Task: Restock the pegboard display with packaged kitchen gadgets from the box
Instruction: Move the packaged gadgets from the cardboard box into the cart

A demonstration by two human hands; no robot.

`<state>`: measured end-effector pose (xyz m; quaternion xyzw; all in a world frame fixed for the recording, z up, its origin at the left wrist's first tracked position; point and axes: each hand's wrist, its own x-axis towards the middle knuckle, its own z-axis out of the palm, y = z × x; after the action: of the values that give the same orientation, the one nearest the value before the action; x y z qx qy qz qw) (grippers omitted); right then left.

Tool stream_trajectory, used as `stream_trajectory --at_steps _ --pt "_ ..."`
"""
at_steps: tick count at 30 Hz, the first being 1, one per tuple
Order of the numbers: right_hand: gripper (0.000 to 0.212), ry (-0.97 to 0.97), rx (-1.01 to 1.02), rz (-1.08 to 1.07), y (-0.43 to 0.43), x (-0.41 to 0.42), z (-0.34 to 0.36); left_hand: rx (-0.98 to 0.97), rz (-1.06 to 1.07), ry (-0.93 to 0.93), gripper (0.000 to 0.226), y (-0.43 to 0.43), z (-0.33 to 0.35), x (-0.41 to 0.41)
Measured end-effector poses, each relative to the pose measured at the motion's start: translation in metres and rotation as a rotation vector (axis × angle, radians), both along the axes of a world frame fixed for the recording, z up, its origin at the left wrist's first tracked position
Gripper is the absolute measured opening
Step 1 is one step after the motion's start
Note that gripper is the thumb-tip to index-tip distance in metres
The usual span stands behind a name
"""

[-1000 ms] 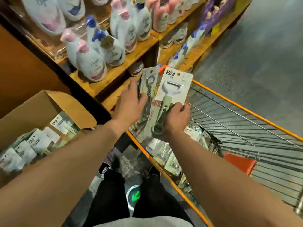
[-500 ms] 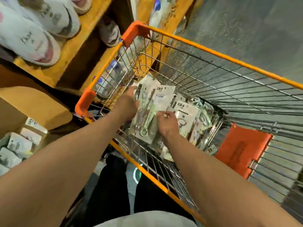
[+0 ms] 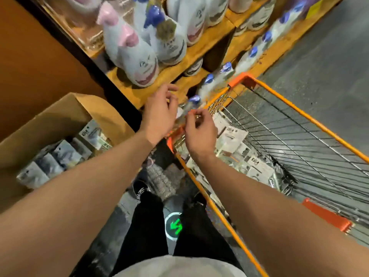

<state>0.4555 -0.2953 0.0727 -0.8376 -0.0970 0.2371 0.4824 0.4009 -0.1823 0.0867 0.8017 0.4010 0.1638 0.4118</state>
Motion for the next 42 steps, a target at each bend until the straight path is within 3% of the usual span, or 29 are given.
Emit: stream_trajectory --at_steps 5,14,19,22,28,35,42 --pt "0.018 -0.115 -0.006 0.210 0.087 -0.066 0.013 0.019 0.209 0.045 0.023 0.075 0.003 -0.100" --pt "0.018 -0.050 -0.168 0.593 0.187 -0.227 -0.043 -0.122 0.536 0.229 0.023 0.124 -0.069 -0.315" --pt "0.018 0.106 -0.325 0.755 0.214 -0.279 -0.102 -0.286 0.682 0.361 0.024 0.123 -0.132 -0.393" --pt "0.016 0.214 -0.465 0.819 0.224 -0.297 -0.139 -0.382 0.688 0.473 0.028 0.118 -0.162 -0.422" --pt "0.024 0.249 -0.660 0.951 0.230 -0.330 -0.198 -0.270 0.860 0.669 0.059 0.106 -0.197 -0.458" --pt "0.041 0.226 -0.735 0.988 0.236 -0.357 -0.221 -0.436 1.025 0.536 0.067 0.108 -0.213 -0.478" --pt "0.030 0.167 -0.741 0.949 0.235 -0.365 -0.235 -0.381 1.016 0.484 0.063 0.115 -0.216 -0.484"
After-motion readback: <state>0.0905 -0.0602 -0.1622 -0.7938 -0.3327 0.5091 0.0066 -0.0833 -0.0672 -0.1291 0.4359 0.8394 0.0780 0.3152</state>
